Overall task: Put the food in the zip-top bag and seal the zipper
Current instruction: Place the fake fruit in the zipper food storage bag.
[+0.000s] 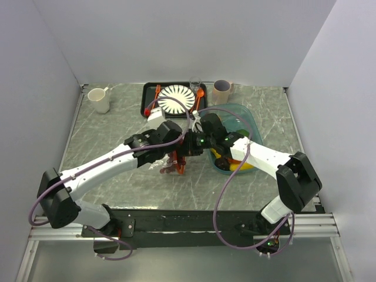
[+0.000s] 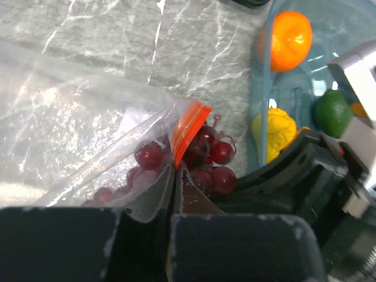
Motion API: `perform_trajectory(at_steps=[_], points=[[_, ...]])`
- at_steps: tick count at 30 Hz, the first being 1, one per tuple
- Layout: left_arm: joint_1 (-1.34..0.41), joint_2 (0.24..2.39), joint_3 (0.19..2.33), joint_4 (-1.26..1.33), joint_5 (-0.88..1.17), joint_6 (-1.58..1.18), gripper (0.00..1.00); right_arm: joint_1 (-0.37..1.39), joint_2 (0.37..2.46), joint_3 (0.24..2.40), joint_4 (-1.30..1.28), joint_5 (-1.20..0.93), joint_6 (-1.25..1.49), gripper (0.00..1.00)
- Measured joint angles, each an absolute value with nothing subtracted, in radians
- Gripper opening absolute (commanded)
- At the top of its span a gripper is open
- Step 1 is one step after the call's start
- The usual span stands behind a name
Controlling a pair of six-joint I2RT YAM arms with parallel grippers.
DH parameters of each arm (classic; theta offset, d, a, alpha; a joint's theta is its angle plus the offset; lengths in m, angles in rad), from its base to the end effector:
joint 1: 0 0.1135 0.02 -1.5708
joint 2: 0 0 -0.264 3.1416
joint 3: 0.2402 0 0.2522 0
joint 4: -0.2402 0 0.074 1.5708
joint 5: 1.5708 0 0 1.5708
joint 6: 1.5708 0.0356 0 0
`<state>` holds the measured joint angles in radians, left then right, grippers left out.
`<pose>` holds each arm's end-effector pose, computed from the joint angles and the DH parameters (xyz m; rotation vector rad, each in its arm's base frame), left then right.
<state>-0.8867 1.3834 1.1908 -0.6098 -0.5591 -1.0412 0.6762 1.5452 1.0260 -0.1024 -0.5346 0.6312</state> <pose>0.2011 -0.2168 0.3100 -0.4317 2.2114 -0.3769 0.2544 0.2274 0.2470 -0.3898 2.3809 1.2658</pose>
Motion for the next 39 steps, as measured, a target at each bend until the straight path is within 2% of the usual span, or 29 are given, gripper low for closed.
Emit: perform_trajectory(at_steps=[5, 8, 9, 11, 14, 15, 17, 18, 21, 24, 30, 34, 39], points=[[-0.885, 1.317, 1.143, -0.561, -0.533, -1.032, 0.01, 0.678, 1.566, 1.035, -0.101, -0.508, 0.643, 0.00], [-0.885, 1.282, 1.131, -0.531, -0.517, -1.029, 0.01, 0.678, 1.584, 1.066, -0.118, -0.482, 0.646, 0.05], [-0.885, 1.271, 1.125, -0.516, -0.510, -1.025, 0.01, 0.678, 1.592, 1.081, -0.124, -0.479, 0.646, 0.12], [-0.885, 1.250, 1.105, -0.481, -0.497, -1.015, 0.01, 0.678, 1.606, 1.108, -0.125, -0.480, 0.645, 0.14], [-0.885, 1.233, 1.084, -0.457, -0.484, -1.011, 0.01, 0.678, 1.610, 1.132, -0.127, -0.494, 0.637, 0.25], [-0.885, 1.233, 1.083, -0.455, -0.482, -1.011, 0.01, 0.678, 1.612, 1.143, -0.134, -0.502, 0.632, 0.38], [-0.885, 1.234, 1.083, -0.453, -0.482, -1.011, 0.01, 0.678, 1.625, 1.177, -0.154, -0.512, 0.622, 0.48], [-0.885, 1.234, 1.083, -0.453, -0.483, -1.011, 0.01, 0.678, 1.632, 1.194, -0.162, -0.514, 0.607, 0.56], [-0.881, 1.234, 1.083, -0.457, -0.501, -1.013, 0.01, 0.676, 1.640, 1.213, -0.197, -0.508, 0.573, 0.73], [-0.881, 1.235, 1.083, -0.484, -0.512, -1.019, 0.01, 0.675, 1.640, 1.212, -0.239, -0.482, 0.548, 0.78], [-0.881, 1.237, 1.077, -0.508, -0.534, -1.043, 0.01, 0.676, 1.605, 1.201, -0.281, -0.421, 0.532, 0.79], [-0.881, 1.237, 1.075, -0.535, -0.556, -1.061, 0.01, 0.676, 1.528, 1.141, -0.286, -0.356, 0.546, 0.73], [-0.881, 1.236, 1.075, -0.561, -0.584, -1.073, 0.01, 0.676, 1.482, 1.065, -0.288, -0.326, 0.577, 0.60]])
